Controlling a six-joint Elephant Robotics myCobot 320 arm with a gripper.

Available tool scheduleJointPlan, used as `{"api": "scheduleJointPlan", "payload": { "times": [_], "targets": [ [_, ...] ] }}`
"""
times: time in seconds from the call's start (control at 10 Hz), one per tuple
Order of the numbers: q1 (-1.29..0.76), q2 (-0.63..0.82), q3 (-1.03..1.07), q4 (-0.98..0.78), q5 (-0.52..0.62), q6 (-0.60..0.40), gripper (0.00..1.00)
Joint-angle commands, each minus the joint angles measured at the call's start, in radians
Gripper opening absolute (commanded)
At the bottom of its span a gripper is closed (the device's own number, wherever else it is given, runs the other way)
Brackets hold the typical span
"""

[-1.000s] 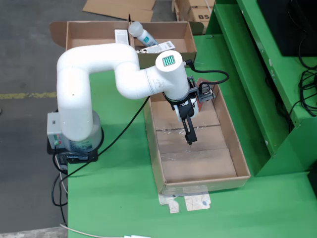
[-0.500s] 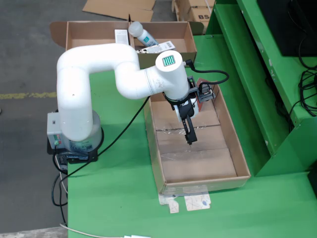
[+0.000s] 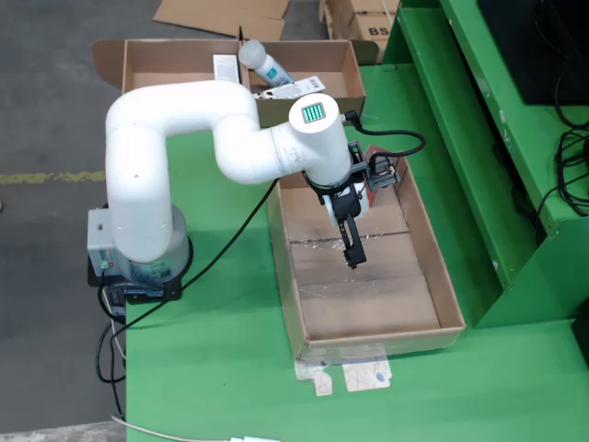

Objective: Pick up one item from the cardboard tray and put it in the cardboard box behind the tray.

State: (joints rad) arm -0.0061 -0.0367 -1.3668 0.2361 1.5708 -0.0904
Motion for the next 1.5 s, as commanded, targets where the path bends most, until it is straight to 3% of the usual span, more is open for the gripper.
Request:
{"api": "scheduleJointPlan", "payload": {
  "times": [0.0, 0.6, 1.4],
  "targets": [
    [0.0, 0.018, 0.025, 0.012, 0.0, -0.006, 1.0],
    [0.0, 0.018, 0.025, 0.012, 0.0, -0.006, 1.0],
    [0.003, -0.114, 0.201, -0.044, 0.025, -0.032, 1.0]
  ]
}}
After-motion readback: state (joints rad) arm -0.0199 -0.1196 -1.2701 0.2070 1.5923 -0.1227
